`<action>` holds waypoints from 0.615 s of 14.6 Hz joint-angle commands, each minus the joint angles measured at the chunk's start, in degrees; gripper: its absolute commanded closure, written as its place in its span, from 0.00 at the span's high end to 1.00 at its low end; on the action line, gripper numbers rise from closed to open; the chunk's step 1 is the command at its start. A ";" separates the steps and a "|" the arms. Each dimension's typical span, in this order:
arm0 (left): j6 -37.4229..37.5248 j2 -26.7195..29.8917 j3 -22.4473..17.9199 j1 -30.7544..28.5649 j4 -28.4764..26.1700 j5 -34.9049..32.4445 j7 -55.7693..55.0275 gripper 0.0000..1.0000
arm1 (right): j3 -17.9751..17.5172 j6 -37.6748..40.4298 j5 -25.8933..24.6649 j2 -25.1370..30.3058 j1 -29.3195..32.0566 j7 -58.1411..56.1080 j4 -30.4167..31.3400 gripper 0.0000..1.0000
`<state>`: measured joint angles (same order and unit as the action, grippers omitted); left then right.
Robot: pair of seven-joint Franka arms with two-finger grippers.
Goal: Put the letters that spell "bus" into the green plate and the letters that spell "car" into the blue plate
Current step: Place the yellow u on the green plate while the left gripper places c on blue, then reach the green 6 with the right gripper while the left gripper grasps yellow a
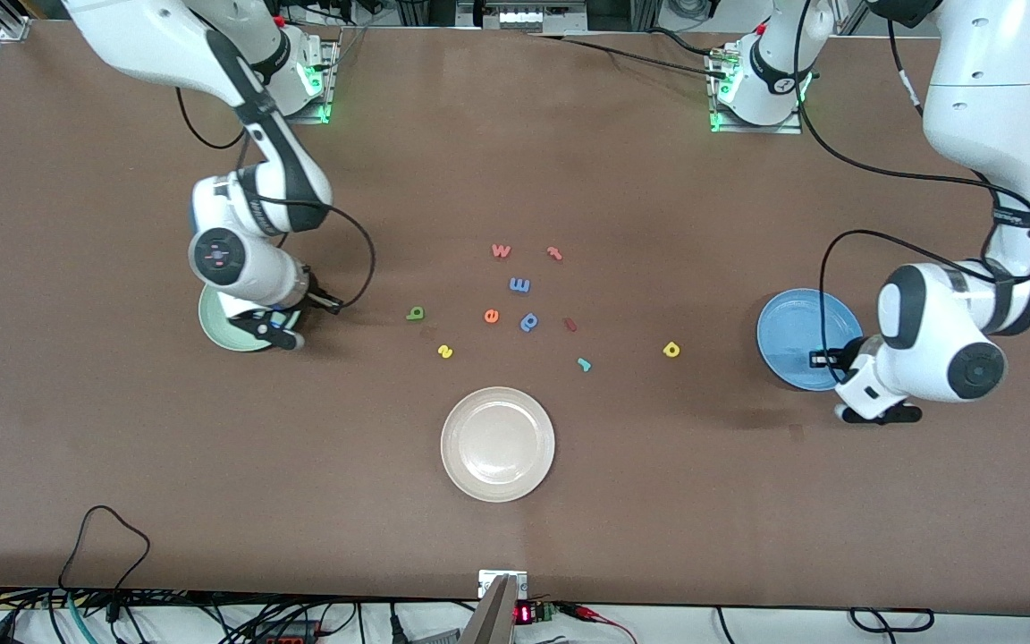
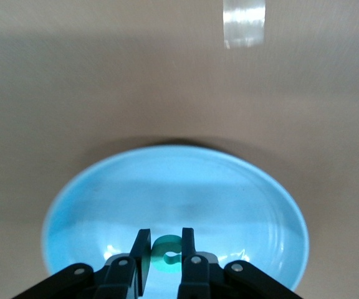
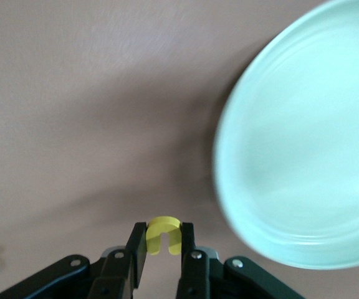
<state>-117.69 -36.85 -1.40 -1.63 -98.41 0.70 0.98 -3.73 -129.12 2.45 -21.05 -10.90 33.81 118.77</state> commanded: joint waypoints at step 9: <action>4.13 6.97 3.67 2.58 1.71 -0.53 -2.73 0.84 | -0.67 3.96 0.10 -1.62 16.70 -24.93 0.67 0.10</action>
<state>-116.37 -30.04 0.94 -0.56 -99.98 0.70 0.10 -3.43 -124.50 2.45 -21.80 5.79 9.05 119.71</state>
